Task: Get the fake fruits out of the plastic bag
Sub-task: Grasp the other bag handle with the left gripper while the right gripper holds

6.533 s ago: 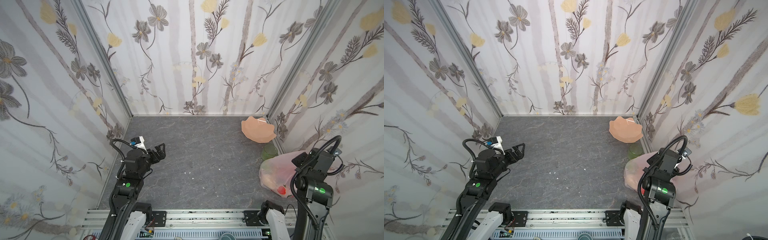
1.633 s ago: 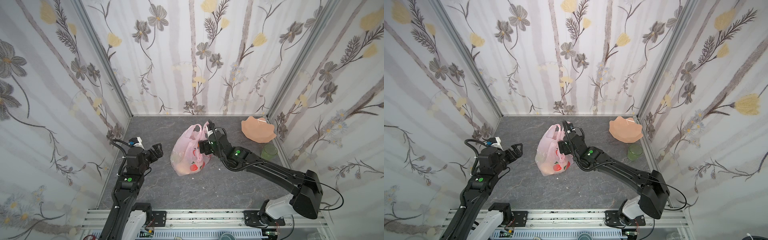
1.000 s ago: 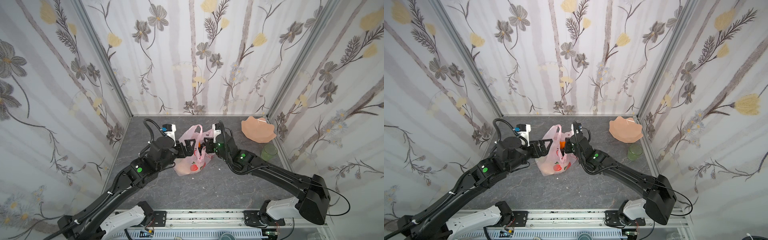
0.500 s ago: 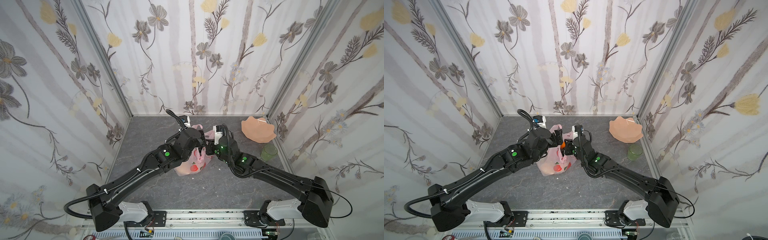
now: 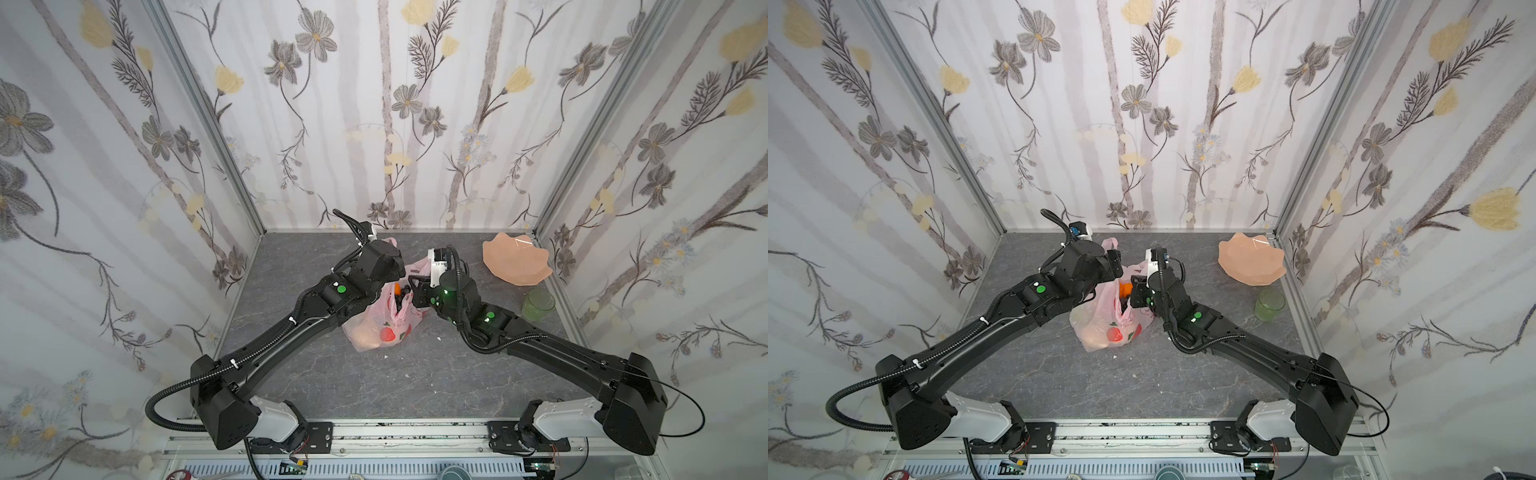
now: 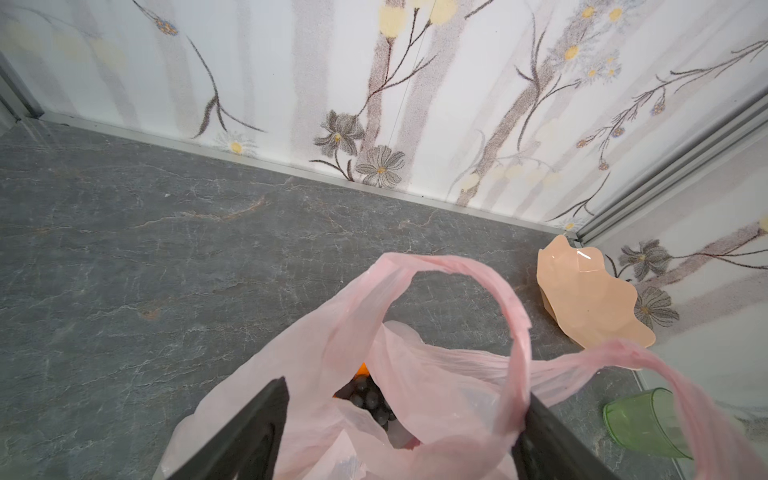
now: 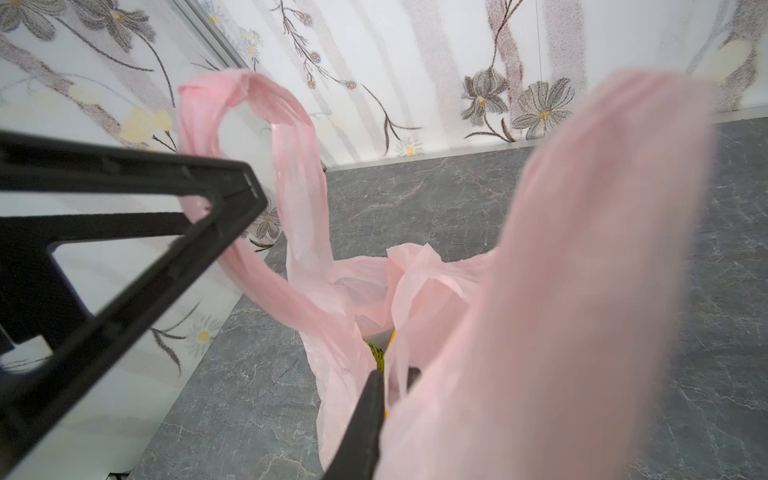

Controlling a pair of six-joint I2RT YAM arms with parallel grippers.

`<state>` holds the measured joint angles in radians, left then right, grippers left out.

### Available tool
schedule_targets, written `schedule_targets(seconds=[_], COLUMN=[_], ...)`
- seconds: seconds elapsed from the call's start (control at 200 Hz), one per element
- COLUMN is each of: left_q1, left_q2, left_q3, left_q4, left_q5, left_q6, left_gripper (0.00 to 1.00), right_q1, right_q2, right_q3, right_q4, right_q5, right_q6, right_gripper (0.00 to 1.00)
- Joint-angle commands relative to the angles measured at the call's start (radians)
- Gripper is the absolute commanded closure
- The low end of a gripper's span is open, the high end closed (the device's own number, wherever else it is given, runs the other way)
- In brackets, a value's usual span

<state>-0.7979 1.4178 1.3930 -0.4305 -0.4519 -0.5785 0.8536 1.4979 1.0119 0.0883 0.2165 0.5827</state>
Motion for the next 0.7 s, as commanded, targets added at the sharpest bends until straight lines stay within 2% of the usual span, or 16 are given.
schedule_targets(seconds=[0.0, 0.115, 0.265, 0.315, 0.385, 0.435, 0.565, 0.62, 0.699], left_q1=[0.034, 0.073, 0.124, 0.143, 0.168, 0.182, 0.180, 0.176, 0.179], left_q2=[0.019, 0.032, 0.064, 0.105, 0.187, 0.233, 0.199, 0.135, -0.004], left_q3=[0.012, 0.020, 0.057, 0.108, 0.228, 0.306, 0.348, 0.296, 0.128], left_q4=[0.031, 0.038, 0.055, 0.064, 0.063, 0.059, 0.064, 0.073, 0.121], left_q5=[0.031, 0.072, 0.143, 0.174, 0.232, 0.279, 0.260, 0.230, 0.207], left_q6=[0.035, 0.035, 0.027, 0.033, 0.052, 0.054, 0.051, 0.058, 0.047], left_gripper=[0.25, 0.38, 0.63, 0.73, 0.86, 1.00, 1.00, 1.00, 1.00], right_q1=[-0.013, -0.022, -0.040, -0.085, -0.142, -0.169, -0.177, -0.176, -0.178], right_q2=[0.007, 0.006, 0.007, 0.025, 0.043, 0.044, -0.014, -0.049, -0.104], right_q3=[0.026, 0.039, 0.052, 0.082, 0.113, 0.133, 0.140, 0.100, 0.013], right_q4=[0.006, -0.002, -0.010, -0.044, -0.049, -0.048, -0.065, -0.054, -0.020], right_q5=[0.019, 0.024, 0.042, 0.030, -0.051, -0.100, -0.093, -0.088, -0.086], right_q6=[-0.017, -0.020, -0.011, 0.037, 0.096, 0.116, 0.109, 0.106, 0.113], right_gripper=[0.88, 0.89, 0.90, 0.93, 0.97, 0.98, 0.99, 0.99, 1.00])
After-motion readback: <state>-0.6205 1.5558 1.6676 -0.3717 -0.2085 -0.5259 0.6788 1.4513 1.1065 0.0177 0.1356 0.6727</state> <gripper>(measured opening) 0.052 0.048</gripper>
